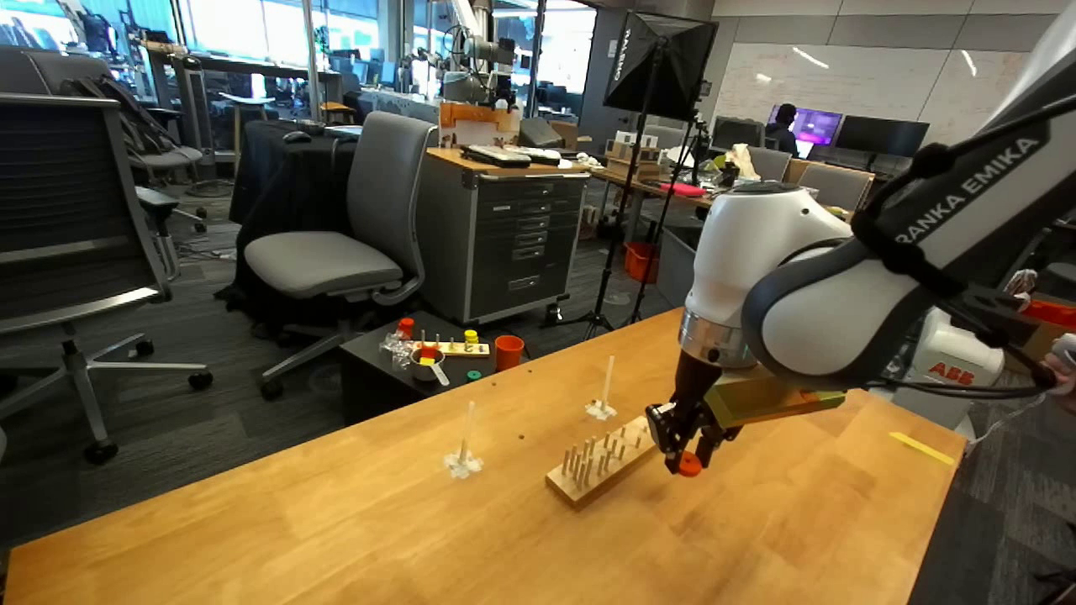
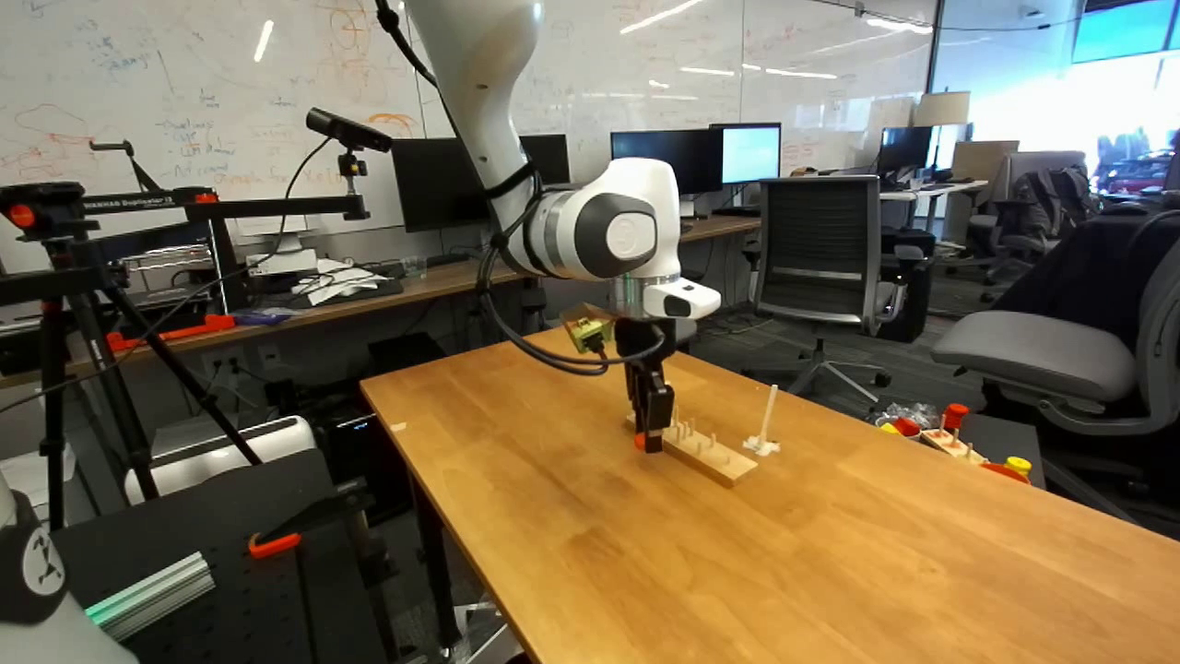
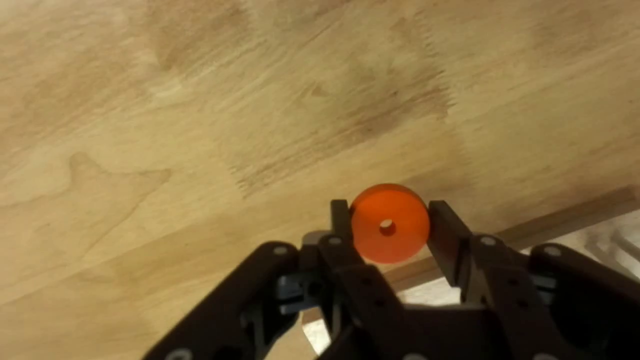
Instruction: Pick the orange ring and put it on the object on the table
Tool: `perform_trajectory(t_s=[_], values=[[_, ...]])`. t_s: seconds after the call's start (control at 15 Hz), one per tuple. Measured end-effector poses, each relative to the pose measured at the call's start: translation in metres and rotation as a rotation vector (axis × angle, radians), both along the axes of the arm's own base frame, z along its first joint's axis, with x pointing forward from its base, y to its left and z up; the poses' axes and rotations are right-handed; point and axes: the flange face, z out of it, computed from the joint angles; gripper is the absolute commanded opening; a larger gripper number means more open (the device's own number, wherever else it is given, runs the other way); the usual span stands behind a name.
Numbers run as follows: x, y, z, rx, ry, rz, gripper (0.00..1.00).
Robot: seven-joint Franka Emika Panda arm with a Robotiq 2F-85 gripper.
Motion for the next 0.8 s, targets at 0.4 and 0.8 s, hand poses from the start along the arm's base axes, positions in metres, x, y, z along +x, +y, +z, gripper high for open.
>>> perform_trajectory(t_s=[0.4, 0.8], values=[[0.030, 0.000, 0.023, -0.007, -0.020, -0.002, 0.18], [0.052, -0.006, 0.015, -0.018, -0.003, -0.020, 0.18]])
